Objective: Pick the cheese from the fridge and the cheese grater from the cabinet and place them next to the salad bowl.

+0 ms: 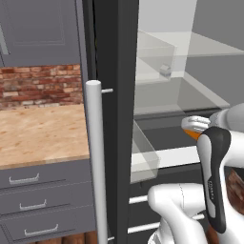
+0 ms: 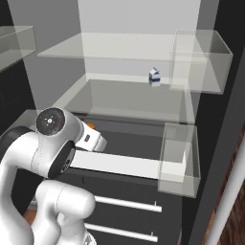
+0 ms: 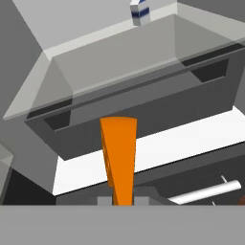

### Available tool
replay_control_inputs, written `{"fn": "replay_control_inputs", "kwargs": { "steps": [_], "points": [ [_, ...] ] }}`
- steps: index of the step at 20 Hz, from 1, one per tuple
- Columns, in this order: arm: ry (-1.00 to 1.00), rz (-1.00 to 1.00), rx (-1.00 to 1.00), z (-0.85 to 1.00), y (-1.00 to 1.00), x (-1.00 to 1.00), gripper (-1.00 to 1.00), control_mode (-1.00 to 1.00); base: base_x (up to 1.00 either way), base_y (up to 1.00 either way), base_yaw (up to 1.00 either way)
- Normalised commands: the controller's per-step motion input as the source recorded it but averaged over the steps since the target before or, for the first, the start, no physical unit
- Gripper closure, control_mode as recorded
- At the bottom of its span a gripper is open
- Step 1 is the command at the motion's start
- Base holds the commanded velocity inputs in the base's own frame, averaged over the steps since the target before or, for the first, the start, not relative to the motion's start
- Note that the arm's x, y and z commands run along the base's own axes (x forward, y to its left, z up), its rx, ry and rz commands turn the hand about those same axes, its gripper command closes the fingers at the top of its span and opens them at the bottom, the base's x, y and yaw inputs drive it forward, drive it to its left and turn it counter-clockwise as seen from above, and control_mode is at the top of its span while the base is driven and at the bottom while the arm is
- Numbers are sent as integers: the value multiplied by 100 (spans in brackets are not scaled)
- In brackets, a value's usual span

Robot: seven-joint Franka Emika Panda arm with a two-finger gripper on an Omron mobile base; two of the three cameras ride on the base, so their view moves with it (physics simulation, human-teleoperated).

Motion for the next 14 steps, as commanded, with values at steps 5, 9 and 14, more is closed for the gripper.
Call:
{"fn": "replay_control_inputs", "kwargs": {
  "steps": [5,9,14],
  "points": [
    [0,0,0,0,0,0,100,-100,0,0,0],
    [0,0,0,0,0,0,100,-100,0,0,0],
    [0,0,0,0,0,0,100,-100,0,0,0]
  ]
}}
